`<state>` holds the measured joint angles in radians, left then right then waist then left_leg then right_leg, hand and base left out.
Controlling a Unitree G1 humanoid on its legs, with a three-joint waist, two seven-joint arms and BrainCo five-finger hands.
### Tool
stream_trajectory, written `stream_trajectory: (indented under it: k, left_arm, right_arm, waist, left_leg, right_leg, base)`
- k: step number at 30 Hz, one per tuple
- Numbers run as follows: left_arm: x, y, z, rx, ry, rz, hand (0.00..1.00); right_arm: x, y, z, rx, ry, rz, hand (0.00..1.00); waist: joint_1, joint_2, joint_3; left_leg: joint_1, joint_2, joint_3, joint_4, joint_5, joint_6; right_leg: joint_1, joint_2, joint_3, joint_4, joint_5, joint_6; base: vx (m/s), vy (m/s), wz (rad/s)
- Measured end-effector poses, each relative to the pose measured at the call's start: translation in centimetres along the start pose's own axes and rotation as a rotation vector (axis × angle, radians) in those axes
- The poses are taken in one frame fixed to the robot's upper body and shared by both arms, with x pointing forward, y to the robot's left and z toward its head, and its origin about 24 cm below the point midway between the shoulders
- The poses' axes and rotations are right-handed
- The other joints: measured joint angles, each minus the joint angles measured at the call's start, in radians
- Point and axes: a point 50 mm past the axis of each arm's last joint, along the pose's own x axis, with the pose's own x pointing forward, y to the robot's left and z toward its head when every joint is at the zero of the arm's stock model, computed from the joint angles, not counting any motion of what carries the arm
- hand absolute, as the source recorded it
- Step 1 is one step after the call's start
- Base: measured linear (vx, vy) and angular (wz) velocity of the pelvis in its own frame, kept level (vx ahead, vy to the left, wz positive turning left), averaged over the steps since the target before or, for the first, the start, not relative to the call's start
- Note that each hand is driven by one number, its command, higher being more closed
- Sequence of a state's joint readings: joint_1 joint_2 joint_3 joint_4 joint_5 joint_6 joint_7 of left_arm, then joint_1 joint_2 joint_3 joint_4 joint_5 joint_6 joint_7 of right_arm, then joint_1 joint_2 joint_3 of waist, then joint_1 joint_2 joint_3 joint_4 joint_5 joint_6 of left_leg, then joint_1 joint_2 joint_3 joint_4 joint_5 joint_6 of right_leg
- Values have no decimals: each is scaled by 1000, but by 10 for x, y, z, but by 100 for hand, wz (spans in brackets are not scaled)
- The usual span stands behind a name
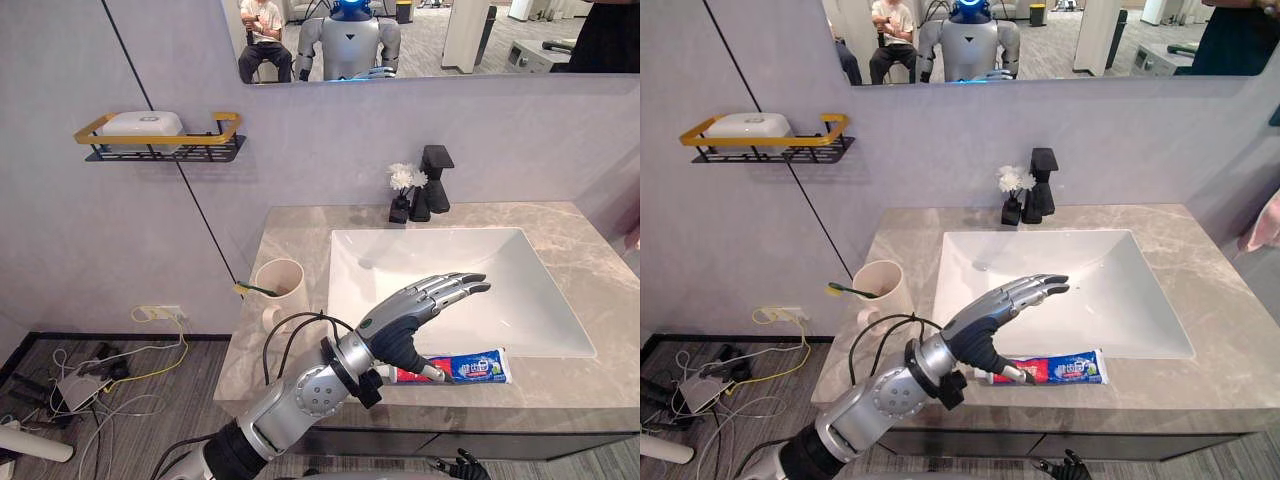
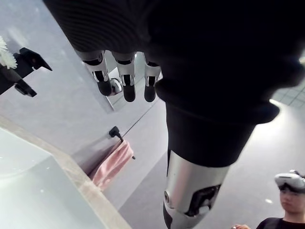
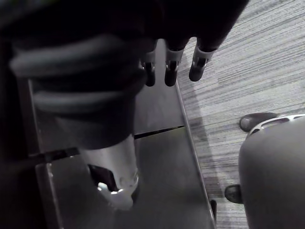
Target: Organize washtable
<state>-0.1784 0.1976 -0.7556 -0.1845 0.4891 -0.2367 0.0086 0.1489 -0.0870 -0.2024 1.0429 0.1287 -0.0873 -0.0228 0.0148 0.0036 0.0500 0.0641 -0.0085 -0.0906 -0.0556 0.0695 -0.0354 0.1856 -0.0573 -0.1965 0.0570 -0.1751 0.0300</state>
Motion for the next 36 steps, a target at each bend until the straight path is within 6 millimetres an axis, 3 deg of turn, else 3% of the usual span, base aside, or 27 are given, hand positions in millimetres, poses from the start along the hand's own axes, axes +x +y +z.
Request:
stream_trajectory:
  k: [12, 36]
  left_arm:
    - [-17, -24, -34, 85, 175, -80, 0]
    - [-29, -36, -37, 63, 222, -94, 0]
  right_arm:
    - [-1, 1, 2, 62, -19, -25, 0]
    - [0, 0, 6, 75, -27, -34, 0]
  waist:
    - [-3, 4, 17]
    - [-28, 21, 29]
  left_leg:
    - [30, 3, 9, -24, 0, -1]
    - [48, 2, 8, -36, 0, -1]
  right_leg:
    - [22, 1, 2, -10, -1, 1]
    - [37, 1, 0, -19, -3, 5]
  base:
    - [-6, -2, -3]
    - [-3, -1, 0]
